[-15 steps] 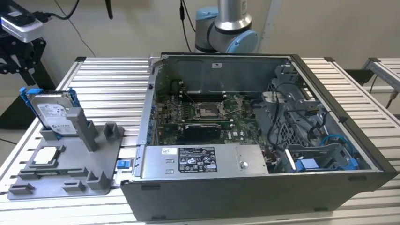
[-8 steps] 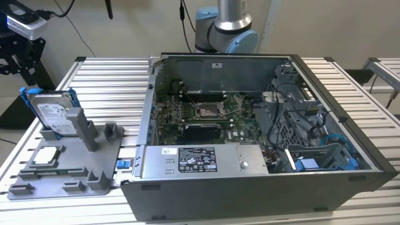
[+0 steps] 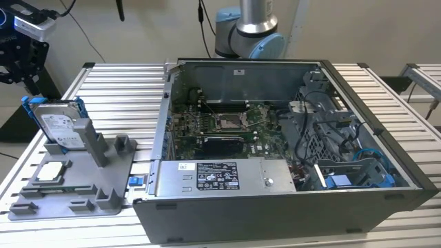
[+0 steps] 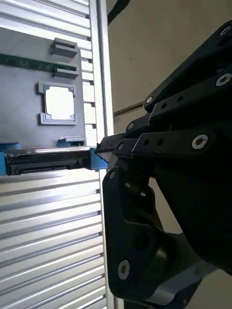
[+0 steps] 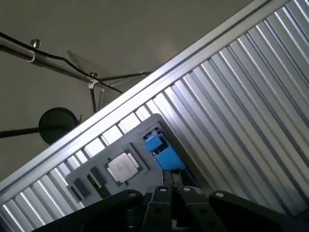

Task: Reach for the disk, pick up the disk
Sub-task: 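Pick up the disk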

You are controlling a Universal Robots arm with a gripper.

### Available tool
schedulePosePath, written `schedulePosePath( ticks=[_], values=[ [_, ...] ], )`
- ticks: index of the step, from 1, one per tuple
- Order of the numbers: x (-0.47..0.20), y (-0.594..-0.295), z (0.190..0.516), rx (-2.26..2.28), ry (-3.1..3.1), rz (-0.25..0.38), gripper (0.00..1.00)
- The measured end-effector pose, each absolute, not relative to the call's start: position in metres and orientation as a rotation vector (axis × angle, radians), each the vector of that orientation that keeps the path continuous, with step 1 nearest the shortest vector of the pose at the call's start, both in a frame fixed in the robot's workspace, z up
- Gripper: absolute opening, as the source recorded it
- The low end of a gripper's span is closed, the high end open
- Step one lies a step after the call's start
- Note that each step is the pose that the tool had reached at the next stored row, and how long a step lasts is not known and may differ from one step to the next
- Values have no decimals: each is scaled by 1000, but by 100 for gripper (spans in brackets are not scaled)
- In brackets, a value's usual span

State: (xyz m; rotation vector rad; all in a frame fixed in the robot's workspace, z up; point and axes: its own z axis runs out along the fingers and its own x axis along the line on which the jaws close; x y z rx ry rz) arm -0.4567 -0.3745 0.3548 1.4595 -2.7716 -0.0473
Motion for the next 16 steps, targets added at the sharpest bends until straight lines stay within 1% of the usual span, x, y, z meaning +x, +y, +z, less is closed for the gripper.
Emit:
schedulePosePath(
  ticks=[16],
  values=[
    [-457, -375, 355, 1849, -2542, -32, 0]
  ],
)
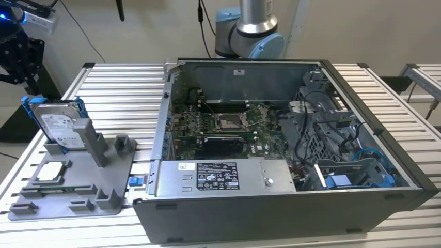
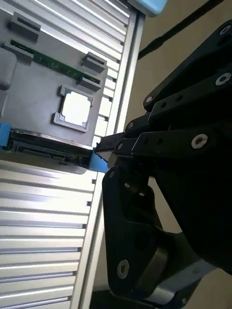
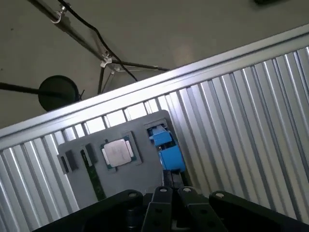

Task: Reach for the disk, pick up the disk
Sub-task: 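Pick up the disk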

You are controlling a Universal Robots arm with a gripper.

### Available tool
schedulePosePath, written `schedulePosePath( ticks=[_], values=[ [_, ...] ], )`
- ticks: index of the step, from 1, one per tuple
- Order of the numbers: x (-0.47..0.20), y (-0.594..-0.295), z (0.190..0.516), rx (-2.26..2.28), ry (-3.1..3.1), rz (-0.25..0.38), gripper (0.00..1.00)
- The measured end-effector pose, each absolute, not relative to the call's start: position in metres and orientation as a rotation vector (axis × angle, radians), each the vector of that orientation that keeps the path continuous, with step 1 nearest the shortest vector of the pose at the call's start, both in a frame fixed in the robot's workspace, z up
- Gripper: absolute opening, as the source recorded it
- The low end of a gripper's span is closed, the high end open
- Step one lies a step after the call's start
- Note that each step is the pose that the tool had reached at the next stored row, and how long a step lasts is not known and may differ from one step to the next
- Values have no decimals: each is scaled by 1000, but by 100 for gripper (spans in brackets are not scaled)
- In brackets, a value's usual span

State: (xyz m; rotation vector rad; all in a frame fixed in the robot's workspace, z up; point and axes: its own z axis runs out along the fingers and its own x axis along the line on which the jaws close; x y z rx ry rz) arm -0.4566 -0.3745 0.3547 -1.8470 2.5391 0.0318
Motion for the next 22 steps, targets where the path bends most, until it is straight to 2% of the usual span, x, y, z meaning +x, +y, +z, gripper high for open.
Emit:
schedulePosePath(
  ticks=[22],
  values=[
    [-457, -374, 350, -1978, 2424, 14, 0]
  ],
)
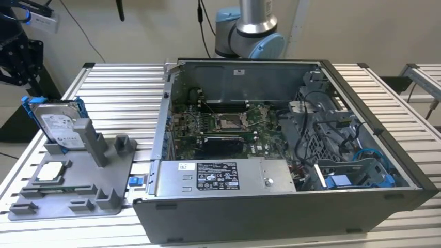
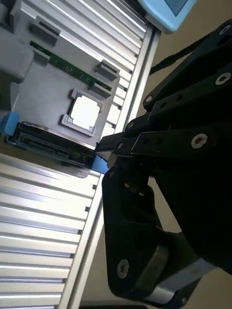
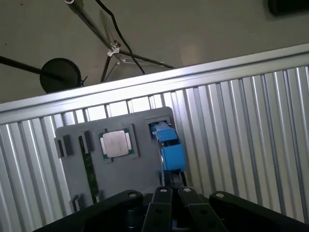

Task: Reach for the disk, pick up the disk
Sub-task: 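Pick up the disk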

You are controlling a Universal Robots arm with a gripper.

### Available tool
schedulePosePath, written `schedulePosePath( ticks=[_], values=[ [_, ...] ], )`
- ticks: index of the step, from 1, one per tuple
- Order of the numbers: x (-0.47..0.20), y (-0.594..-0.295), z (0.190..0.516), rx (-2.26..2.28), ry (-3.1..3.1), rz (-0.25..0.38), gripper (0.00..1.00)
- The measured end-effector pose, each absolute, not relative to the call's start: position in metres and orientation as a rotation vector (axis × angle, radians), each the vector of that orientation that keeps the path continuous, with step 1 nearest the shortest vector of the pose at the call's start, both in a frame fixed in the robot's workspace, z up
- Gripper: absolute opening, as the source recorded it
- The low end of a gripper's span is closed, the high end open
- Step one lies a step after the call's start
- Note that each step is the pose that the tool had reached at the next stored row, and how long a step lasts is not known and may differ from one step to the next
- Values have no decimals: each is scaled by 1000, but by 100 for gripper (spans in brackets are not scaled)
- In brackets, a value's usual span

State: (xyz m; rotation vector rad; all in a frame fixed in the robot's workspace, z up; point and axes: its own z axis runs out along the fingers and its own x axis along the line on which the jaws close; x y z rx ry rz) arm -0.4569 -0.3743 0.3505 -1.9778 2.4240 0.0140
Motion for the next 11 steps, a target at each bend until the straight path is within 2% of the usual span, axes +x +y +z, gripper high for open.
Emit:
schedulePosePath(
  ticks=[8, 9, 11],
  values=[
    [-457, -374, 349, -1985, 2419, 12, 0],
    [-457, -374, 349, -1985, 2419, 12, 100],
    [-457, -374, 349, -1985, 2418, 12, 100]
  ],
)
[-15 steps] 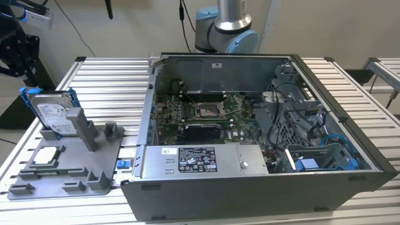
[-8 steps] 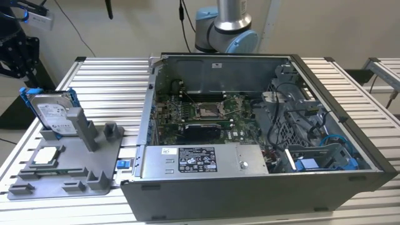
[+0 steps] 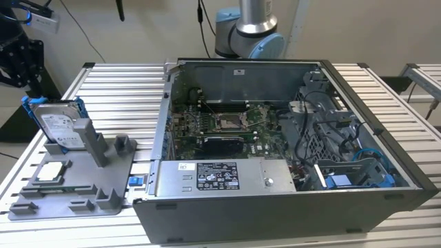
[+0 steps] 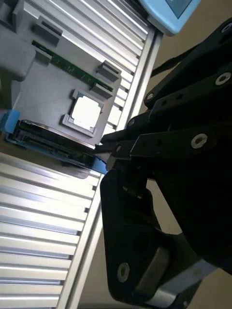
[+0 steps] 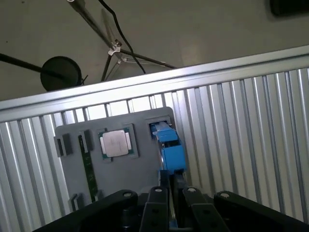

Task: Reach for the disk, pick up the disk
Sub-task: 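Pick up the disk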

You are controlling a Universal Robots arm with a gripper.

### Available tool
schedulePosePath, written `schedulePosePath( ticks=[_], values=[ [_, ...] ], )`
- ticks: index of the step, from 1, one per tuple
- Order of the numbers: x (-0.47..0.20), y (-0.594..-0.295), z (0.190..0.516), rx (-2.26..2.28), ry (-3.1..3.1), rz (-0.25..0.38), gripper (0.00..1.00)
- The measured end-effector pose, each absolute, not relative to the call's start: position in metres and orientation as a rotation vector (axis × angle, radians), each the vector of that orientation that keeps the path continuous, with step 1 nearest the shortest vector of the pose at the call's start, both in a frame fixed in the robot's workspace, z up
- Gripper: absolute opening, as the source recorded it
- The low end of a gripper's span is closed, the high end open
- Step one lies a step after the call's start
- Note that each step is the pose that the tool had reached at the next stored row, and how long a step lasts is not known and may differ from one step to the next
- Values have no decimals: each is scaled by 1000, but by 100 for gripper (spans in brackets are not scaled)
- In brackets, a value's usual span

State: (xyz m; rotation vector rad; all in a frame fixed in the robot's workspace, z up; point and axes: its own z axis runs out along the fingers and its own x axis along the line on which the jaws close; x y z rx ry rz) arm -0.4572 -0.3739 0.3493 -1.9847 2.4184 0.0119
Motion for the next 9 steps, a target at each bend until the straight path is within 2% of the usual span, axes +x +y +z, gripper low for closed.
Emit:
schedulePosePath(
  ticks=[9],
  values=[
    [-457, -374, 349, -1985, 2418, 12, 100]
  ],
)
